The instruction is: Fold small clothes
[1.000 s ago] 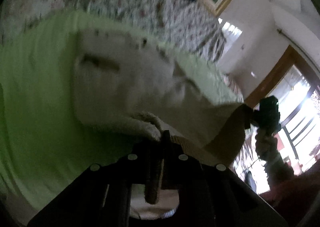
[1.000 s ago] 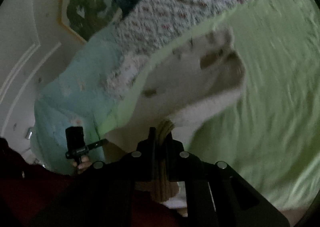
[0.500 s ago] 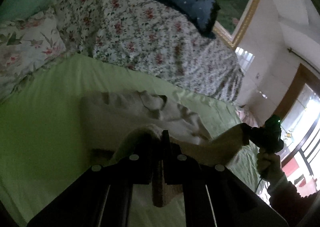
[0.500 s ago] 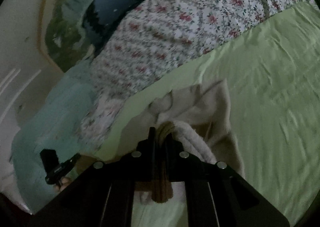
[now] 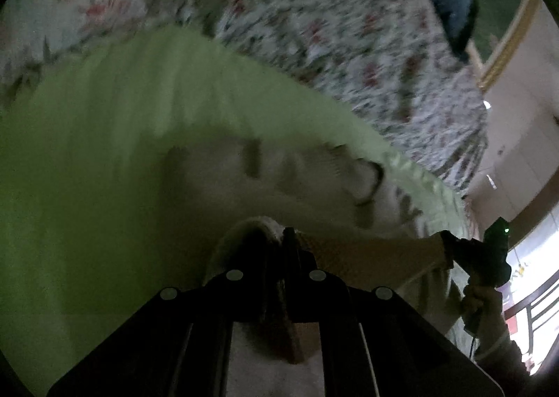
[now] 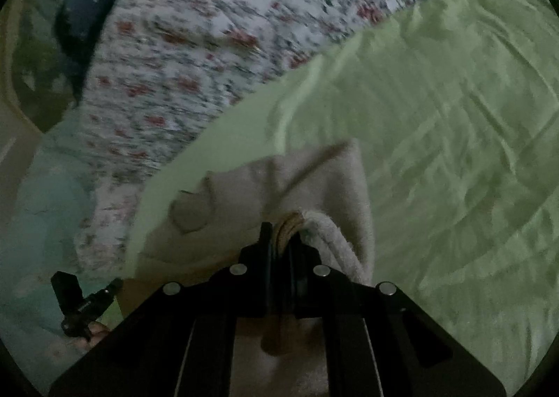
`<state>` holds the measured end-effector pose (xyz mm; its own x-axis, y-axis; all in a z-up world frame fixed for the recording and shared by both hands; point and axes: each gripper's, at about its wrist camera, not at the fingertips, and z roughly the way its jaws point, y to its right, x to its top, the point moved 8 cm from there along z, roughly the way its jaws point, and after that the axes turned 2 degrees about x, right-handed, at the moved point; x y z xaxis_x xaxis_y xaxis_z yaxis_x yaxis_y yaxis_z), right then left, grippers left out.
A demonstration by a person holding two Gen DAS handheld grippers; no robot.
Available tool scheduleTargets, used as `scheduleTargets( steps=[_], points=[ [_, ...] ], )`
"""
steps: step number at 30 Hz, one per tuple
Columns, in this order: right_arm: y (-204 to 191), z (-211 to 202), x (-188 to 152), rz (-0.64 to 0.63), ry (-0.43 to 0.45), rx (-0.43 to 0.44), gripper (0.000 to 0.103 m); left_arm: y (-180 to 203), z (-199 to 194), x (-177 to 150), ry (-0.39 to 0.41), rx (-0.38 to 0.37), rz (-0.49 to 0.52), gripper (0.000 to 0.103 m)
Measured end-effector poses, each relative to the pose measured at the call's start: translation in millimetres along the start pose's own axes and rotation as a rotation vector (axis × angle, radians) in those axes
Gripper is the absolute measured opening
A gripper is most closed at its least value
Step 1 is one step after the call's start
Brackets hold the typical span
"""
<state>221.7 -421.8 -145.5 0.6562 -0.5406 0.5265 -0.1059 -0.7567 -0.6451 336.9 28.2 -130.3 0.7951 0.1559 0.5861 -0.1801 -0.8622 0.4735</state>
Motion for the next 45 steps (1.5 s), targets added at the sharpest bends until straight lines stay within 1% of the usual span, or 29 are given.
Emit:
scheduleTargets(
  steps=[2,3,5,6,7,9,11,12,13,15,16,18,19,20,21,22,23,24,26,27,29,30,32,33,34,37,39,42,45],
  points=[
    [6.7,11.5,-2.5,0.008,-0.025,-0.024,0.010,-6.3,9.5,-7.0,-0.038,0.025,-0.004,0.010],
    [9.8,14.1,-4.6,0.015,-0.034,-0.037,0.011,-6.0,7.6,-11.6,-0.043,0.038,0.008,0.010],
    [12.5,7.0,-7.5,0.037,-0.028,-0.038,0.020,-1.8,-5.7,-21.5,-0.024,0.055,0.033,0.015],
    [12.7,-2.0,-7.7,0.041,-0.002,-0.044,0.034,1.2,-11.6,-25.9,-0.022,0.057,0.043,0.024],
    [11.5,-13.2,-7.9,0.034,0.032,-0.058,0.047,6.0,-19.8,-33.7,-0.022,0.056,0.059,0.030],
    [1.7,-36.4,-12.2,-0.012,0.094,-0.068,0.053,20.5,-33.5,-54.7,-0.033,0.036,0.092,0.033],
    [-17.6,-46.9,-24.3,-0.081,0.090,-0.028,0.054,45.3,-38.2,-80.0,-0.057,-0.033,0.113,0.037],
    [-31.2,-47.4,-35.1,-0.134,0.063,0.011,0.054,58.0,-36.1,-90.9,-0.080,-0.062,0.130,0.040],
    [-50.7,-40.9,-53.9,-0.215,-0.008,0.062,0.054,74.2,-27.5,-105.1,-0.122,-0.089,0.158,0.040],
    [-72.2,-24.2,-81.4,-0.314,-0.126,0.098,0.054,91.4,-14.3,-115.5,-0.163,-0.102,0.186,0.039],
    [-82.7,-10.6,-98.5,-0.371,-0.211,0.113,0.054,96.9,-6.2,-118.3,-0.180,-0.100,0.200,0.039],
    [-91.0,6.6,-116.1,-0.450,-0.306,0.106,0.054,98.8,11.7,-113.6,-0.200,-0.057,0.225,0.037],
    [-92.9,15.2,-121.0,-0.500,-0.341,0.084,0.054,94.8,18.3,-107.8,-0.206,-0.044,0.223,0.032],
    [-92.9,22.4,-120.5,-0.543,-0.355,0.050,0.054,88.8,24.5,-98.3,-0.210,-0.042,0.208,0.027],
    [-91.8,27.9,-115.9,-0.567,-0.359,0.026,0.054,81.5,28.4,-86.3,-0.206,-0.043,0.185,0.015],
    [-89.2,33.8,-104.3,-0.568,-0.354,0.014,0.053,74.4,30.8,-74.8,-0.198,-0.038,0.166,0.007],
    [-87.5,37.3,-94.7,-0.556,-0.345,0.011,0.053,62.4,33.8,-56.1,-0.179,-0.028,0.130,0.006],
    [-83.0,42.1,-77.6,-0.534,-0.320,-0.002,0.053,56.6,36.2,-45.4,-0.165,-0.021,0.112,0.006],
    [-67.5,49.4,-44.7,-0.495,-0.258,-0.102,0.054,31.5,36.8,-15.3,-0.106,0.071,0.072,0.013],
    [-54.8,53.5,-26.8,-0.461,-0.226,-0.161,0.054,18.8,37.0,-2.2,-0.087,0.101,0.049,0.014],
    [-33.5,55.1,-0.5,-0.358,-0.167,-0.209,0.053,-1.3,33.8,15.4,-0.059,0.124,-0.007,0.014],
    [-18.2,50.5,15.3,-0.282,-0.114,-0.249,0.053,-7.4,31.6,20.2,-0.049,0.134,-0.020,0.014],
    [-5.4,40.0,28.2,-0.207,-0.054,-0.254,0.053,-18.5,18.7,25.7,-0.011,0.184,-0.038,0.024],
    [-2.4,30.2,30.0,-0.176,-0.025,-0.257,0.054,-20.8,9.3,25.4,0.007,0.186,-0.044,0.032],
    [-5.3,22.8,27.5,-0.168,-0.010,-0.235,0.054,-20.2,-2.6,20.9,0.028,0.177,-0.052,0.035],
    [-21.6,1.4,7.8,-0.196,0.005,-0.171,0.054,-10.5,-21.6,3.0,0.045,0.157,-0.045,0.039],
    [-32.3,-7.0,-8.0,-0.211,0.001,-0.143,0.054,-1.5,-35.3,-18.3,0.039,0.124,-0.039,0.040],
    [-48.4,-15.1,-39.3,-0.225,-0.011,-0.091,0.056,21.0,-46.9,-54.5,0.016,0.082,-0.026,0.045],
    [-56.4,-21.5,-71.2,-0.217,-0.033,-0.058,0.058,38.8,-55.6,-92.0,-0.028,0.038,-0.020,0.045]
  ],
)
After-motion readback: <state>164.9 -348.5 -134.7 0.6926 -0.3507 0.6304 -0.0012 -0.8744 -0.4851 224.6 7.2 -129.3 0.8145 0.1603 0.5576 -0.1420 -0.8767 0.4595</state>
